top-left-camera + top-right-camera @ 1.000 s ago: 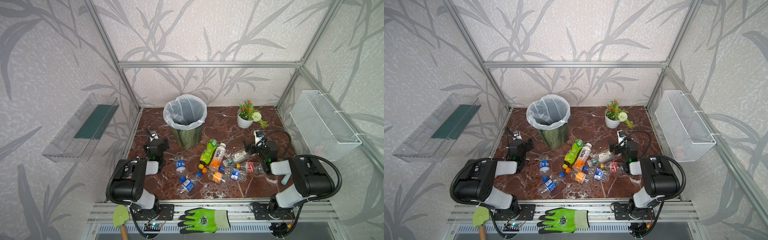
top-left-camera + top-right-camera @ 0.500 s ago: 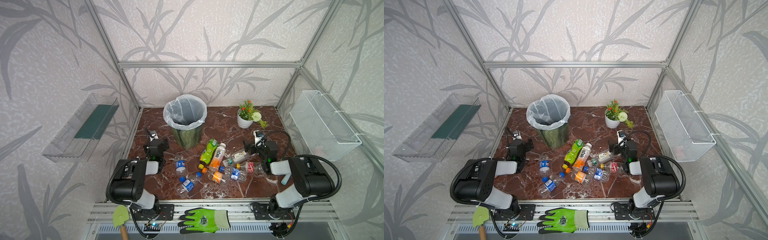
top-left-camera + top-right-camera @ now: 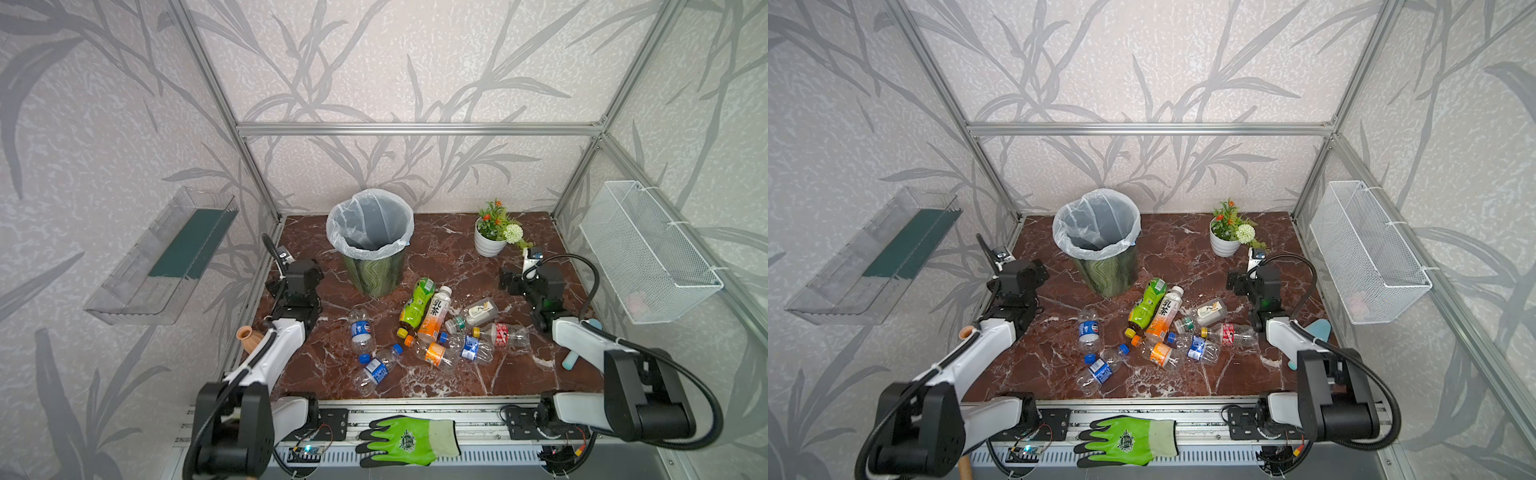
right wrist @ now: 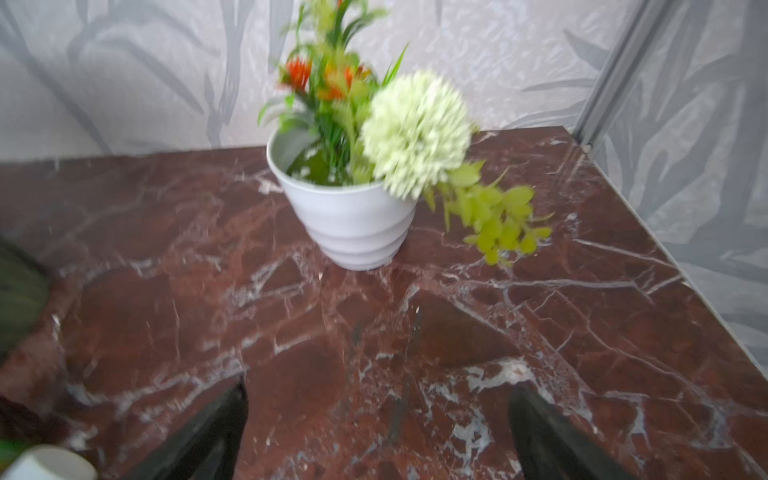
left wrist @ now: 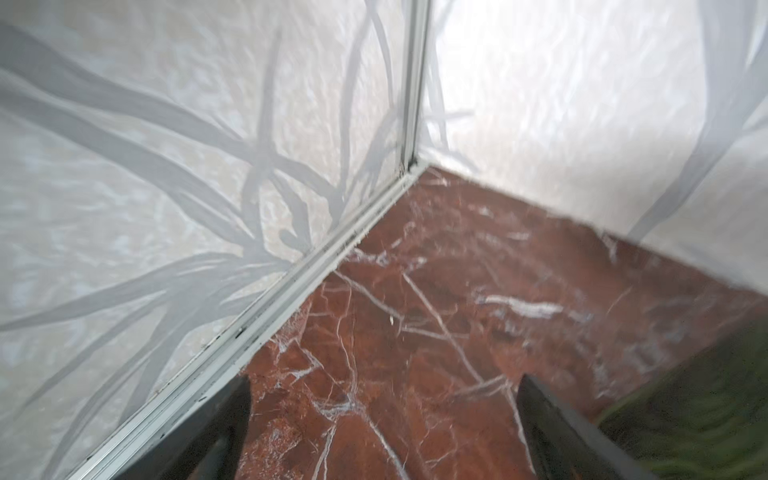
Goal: Throw the plastic bottles in the bin
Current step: 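Move left gripper toward clear blue-label bottle while right gripper moves toward flower pot, then lower left gripper and grasp the clear blue-label bottle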
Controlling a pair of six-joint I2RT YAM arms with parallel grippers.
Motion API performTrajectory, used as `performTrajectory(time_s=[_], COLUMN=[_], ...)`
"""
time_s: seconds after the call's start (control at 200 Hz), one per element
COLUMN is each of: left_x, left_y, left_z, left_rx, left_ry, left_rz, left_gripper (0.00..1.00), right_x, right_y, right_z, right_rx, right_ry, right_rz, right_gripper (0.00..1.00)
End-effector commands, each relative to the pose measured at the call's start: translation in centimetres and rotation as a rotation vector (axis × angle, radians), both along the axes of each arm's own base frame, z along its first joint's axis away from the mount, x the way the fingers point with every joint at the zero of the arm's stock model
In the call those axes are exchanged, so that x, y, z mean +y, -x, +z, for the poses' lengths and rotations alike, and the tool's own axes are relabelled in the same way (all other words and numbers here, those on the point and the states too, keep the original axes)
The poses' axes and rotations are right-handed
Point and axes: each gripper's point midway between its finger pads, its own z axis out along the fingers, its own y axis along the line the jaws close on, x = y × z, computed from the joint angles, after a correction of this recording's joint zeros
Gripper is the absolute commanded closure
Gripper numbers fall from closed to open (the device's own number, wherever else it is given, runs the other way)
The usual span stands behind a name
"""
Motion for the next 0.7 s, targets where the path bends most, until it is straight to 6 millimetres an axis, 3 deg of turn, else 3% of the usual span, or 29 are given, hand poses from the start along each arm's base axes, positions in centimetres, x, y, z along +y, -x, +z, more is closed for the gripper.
performTrajectory(time_s=[0.0,0.09,0.245,0.465,0.695], left_x=[0.5,-0.5,-3.0,-8.4,-12.8], left_y=[4.8,6.2,8.6,11.2,12.7], left_z=[-2.6,-3.0,-6.2,-7.5,-10.4], left_rx=[0.118,0.102,0.218,0.336,0.462], left_ry=[0.092,0.18,0.33,0.294,0.344], left_rz=[0.081,0.051,0.017,-0.126,-0.266], left_gripper=[0.01,0.01,0.01,0.02,0.02], right_x=[0.1,1.3,1.7,1.9,1.4], right_y=[3.7,5.0,6.7,8.3,8.5], right_z=[-2.6,-2.8,-4.1,-5.4,-5.7], right_rx=[0.257,0.294,0.348,0.384,0.377], right_ry=[-0.205,-0.329,-0.34,-0.375,-0.362], right_rz=[-0.1,-0.096,-0.095,-0.111,-0.132], right_gripper=[0.07,0.11,0.11,0.11,0.08])
